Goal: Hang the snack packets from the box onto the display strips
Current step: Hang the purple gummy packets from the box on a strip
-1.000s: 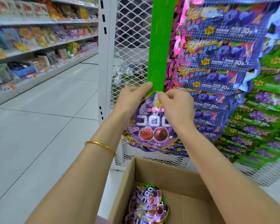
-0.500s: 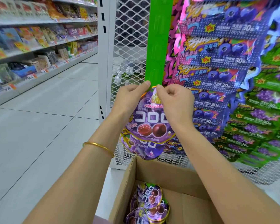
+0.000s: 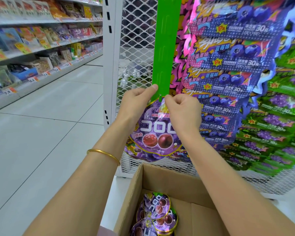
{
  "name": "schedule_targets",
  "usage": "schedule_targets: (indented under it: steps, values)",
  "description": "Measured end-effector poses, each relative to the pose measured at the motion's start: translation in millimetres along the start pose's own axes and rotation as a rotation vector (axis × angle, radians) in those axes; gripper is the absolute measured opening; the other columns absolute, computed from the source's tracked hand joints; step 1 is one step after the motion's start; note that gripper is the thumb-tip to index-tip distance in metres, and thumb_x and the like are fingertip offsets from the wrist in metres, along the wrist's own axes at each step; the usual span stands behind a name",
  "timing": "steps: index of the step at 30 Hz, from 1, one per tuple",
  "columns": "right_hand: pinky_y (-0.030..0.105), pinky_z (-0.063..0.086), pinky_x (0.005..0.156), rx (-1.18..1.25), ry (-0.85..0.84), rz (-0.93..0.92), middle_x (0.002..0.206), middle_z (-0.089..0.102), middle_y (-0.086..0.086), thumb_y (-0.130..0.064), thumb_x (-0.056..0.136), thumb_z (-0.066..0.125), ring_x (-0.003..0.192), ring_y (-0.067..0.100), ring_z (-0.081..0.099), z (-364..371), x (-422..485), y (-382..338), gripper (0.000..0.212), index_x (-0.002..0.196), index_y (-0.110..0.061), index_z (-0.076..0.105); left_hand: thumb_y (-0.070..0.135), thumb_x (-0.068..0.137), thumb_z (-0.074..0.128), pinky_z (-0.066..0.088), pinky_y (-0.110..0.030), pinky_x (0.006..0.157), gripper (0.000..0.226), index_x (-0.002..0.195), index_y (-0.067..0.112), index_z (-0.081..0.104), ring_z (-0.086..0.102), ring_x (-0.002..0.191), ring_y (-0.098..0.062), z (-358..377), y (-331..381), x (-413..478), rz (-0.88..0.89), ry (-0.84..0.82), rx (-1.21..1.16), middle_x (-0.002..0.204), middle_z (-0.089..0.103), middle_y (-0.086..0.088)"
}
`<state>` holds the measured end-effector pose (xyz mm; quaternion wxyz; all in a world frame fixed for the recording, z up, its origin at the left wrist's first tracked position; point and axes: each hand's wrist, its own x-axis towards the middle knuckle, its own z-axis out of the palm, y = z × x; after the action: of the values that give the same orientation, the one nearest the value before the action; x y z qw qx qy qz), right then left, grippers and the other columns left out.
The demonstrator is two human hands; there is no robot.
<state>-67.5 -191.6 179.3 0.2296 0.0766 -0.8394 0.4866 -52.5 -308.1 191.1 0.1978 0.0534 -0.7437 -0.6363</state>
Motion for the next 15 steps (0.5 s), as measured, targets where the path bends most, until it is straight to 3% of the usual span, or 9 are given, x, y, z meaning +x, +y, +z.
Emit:
schedule_targets:
  steps: [2, 7, 9, 11, 12, 14, 15]
  values:
    - [0.033, 0.018, 0.049, -0.038, -0.025, -0.017, 0.045, 0.027, 0.001, -0.034, 0.090, 0.053, 0.047, 0.017, 0.025, 2, -4, 6, 0.053, 0.048, -0.016, 0.028, 0.043, 0.086, 0.059, 0.036, -0.008, 0.052, 0.029, 0.081, 0.015, 0.056, 0.039, 0.068, -0.014, -2, -2, 1, 0.005, -0.005, 0.027, 0.080, 0.042, -0.004]
    - [0.036, 0.027, 0.051, -0.052, -0.095, -0.124, 0.049, 0.037, -0.002, -0.040, 0.095, 0.047, 0.051, 0.018, 0.035, 7, -19, 23, 0.043, 0.061, -0.014, 0.045, 0.039, 0.088, 0.058, 0.035, -0.023, 0.063, 0.045, 0.085, -0.005, 0.066, 0.046, 0.071, -0.011, -10, -9, -1, -0.002, -0.014, 0.066, 0.077, 0.049, -0.007]
    - [0.037, 0.032, 0.055, -0.050, -0.126, -0.144, 0.056, 0.045, -0.003, -0.038, 0.096, 0.045, 0.056, 0.021, 0.042, 5, -26, 28, 0.036, 0.076, -0.009, 0.054, 0.035, 0.089, 0.059, 0.038, -0.018, 0.063, 0.034, 0.076, 0.005, 0.067, 0.050, 0.066, -0.006, -11, -10, -4, -0.010, -0.023, 0.068, 0.069, 0.055, -0.002]
    - [0.037, 0.040, 0.064, -0.051, -0.165, -0.113, 0.074, 0.055, -0.003, -0.031, 0.096, 0.046, 0.070, 0.020, 0.052, 1, -36, 37, 0.023, 0.100, -0.012, 0.057, 0.033, 0.089, 0.059, 0.043, -0.015, 0.068, 0.028, 0.073, 0.011, 0.068, 0.056, 0.065, 0.001, -15, -12, -6, -0.004, -0.048, 0.084, 0.067, 0.062, 0.007]
    - [0.037, 0.044, 0.070, -0.042, -0.175, -0.084, 0.086, 0.058, -0.004, -0.027, 0.096, 0.047, 0.080, 0.018, 0.056, -1, -44, 44, 0.021, 0.111, -0.014, 0.055, 0.031, 0.089, 0.059, 0.046, -0.021, 0.074, 0.028, 0.079, 0.008, 0.070, 0.058, 0.072, -0.004, -16, -15, -7, 0.009, -0.066, 0.096, 0.074, 0.065, 0.002]
    - [0.036, 0.049, 0.083, 0.007, -0.191, -0.020, 0.105, 0.058, -0.003, -0.019, 0.094, 0.050, 0.096, 0.015, 0.058, -5, -64, 61, 0.031, 0.124, -0.015, 0.048, 0.026, 0.088, 0.061, 0.046, -0.034, 0.086, 0.023, 0.093, 0.007, 0.072, 0.058, 0.090, -0.015, -20, -23, -11, 0.044, -0.060, 0.146, 0.091, 0.065, -0.008]
    - [0.035, 0.049, 0.087, 0.032, -0.206, 0.019, 0.111, 0.056, -0.002, -0.017, 0.093, 0.051, 0.100, 0.014, 0.057, -6, -77, 72, 0.036, 0.129, -0.015, 0.045, 0.024, 0.087, 0.062, 0.044, -0.034, 0.092, 0.020, 0.101, 0.012, 0.071, 0.055, 0.100, -0.014, -22, -29, -14, 0.075, -0.022, 0.221, 0.097, 0.063, -0.004]
